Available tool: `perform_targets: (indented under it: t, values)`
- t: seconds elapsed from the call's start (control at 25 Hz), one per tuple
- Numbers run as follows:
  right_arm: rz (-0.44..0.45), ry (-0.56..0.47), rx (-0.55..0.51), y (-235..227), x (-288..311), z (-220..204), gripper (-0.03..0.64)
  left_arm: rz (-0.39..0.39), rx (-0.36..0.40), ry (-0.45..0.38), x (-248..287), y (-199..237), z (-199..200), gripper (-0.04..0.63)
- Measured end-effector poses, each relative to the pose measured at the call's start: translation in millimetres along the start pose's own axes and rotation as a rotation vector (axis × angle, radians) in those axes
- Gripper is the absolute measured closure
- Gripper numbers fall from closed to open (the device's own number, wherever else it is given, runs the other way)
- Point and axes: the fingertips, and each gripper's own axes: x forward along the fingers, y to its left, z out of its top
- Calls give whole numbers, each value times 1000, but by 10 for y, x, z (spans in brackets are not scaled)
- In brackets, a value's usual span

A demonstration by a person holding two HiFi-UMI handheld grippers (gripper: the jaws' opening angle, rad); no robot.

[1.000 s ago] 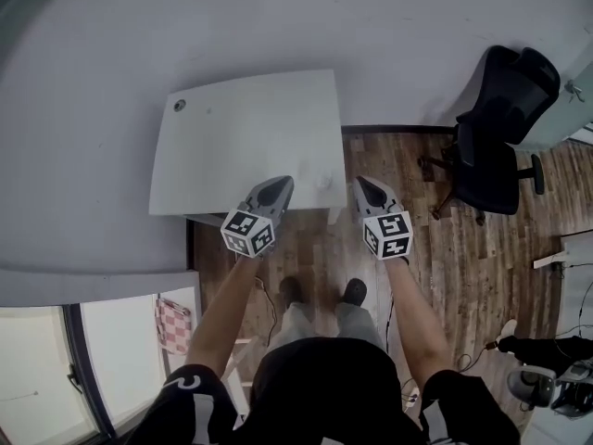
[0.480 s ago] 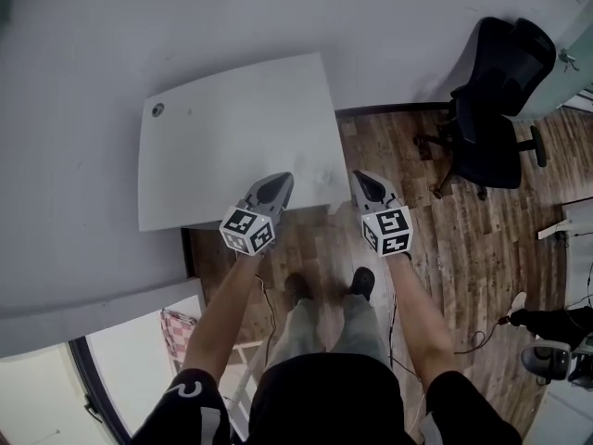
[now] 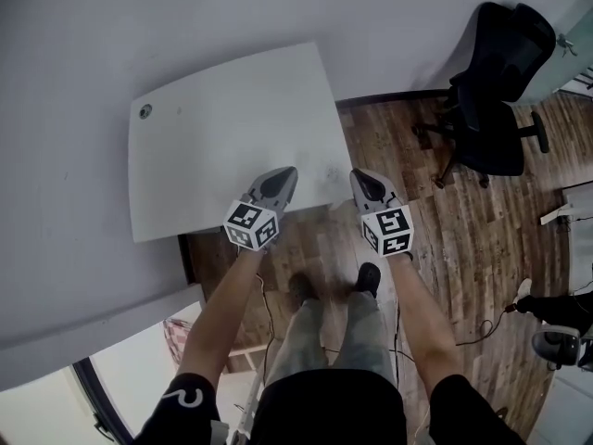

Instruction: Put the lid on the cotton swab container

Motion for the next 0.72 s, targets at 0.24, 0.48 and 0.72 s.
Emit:
perform_targets:
  t: [0.24, 0.48, 0.72]
  values:
    - [-2, 3, 21, 36, 87, -291, 569, -16, -14, 11, 110, 128, -215, 571]
    - [23, 10, 43, 97, 208, -584, 443, -29, -37, 22, 195, 211, -417, 571]
    - [35, 15, 31, 130, 385, -834, 342, -31, -80, 30, 296, 366, -578, 571]
